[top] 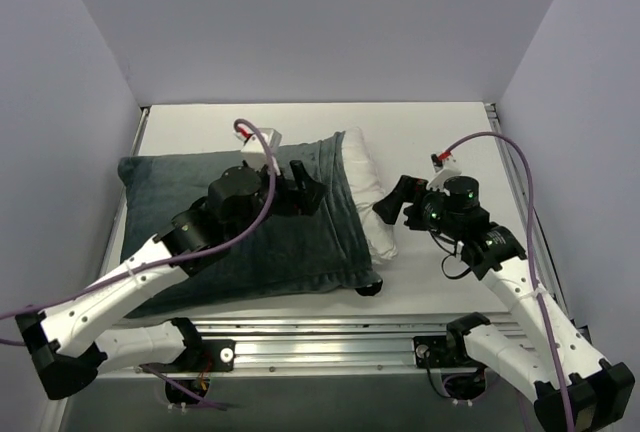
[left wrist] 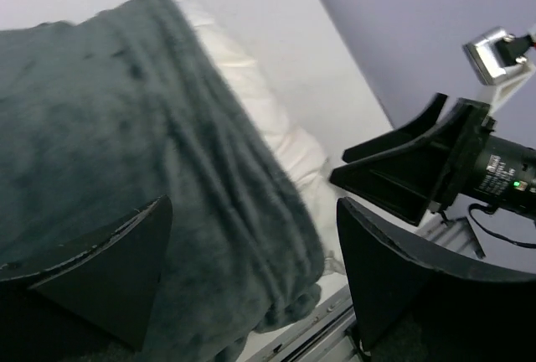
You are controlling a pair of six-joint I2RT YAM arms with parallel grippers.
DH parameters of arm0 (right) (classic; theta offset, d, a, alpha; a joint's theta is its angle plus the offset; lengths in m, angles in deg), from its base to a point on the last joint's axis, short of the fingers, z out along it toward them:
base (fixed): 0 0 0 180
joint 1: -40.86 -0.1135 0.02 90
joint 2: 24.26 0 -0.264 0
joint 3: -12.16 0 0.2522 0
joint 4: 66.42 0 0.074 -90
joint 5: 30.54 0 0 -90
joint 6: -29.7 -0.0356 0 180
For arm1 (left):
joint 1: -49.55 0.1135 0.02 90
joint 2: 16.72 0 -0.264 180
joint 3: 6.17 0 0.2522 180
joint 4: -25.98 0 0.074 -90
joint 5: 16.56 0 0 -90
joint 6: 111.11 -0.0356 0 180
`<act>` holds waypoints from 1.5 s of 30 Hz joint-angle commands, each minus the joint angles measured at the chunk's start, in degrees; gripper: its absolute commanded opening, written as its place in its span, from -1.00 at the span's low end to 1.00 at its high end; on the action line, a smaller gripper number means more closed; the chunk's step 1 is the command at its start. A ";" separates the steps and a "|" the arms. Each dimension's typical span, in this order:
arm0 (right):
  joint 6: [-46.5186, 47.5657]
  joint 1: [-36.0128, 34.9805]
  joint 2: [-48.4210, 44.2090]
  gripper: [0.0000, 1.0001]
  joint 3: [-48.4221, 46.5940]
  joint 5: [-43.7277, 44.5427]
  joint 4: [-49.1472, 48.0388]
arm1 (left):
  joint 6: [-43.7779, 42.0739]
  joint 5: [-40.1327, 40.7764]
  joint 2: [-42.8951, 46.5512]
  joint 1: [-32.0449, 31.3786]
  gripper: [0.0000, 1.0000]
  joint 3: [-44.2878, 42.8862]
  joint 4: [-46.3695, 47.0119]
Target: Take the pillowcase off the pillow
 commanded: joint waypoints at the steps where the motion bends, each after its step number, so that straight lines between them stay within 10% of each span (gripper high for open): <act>1: 0.71 -0.89 2.20 0.79 1.16 -5.58 -4.91 | 4.04 9.63 4.12 2.12 0.75 4.30 -11.62; 14: -1.58 -4.66 13.18 0.79 7.66 -19.56 -20.56 | 9.51 6.94 12.57 18.01 0.83 22.93 -12.90; 23: -4.74 -17.40 12.58 -1.00 11.71 -17.02 -27.25 | 3.45 -8.18 -13.94 24.54 0.83 13.47 3.74; 33: -7.64 -25.85 10.64 -1.00 12.06 -5.51 -28.48 | 0.02 -13.91 -19.87 24.45 0.84 -0.88 8.58; 45: -6.59 -25.59 16.53 -1.00 3.10 3.20 -27.95 | -7.46 -12.26 7.72 14.82 0.83 13.17 -12.50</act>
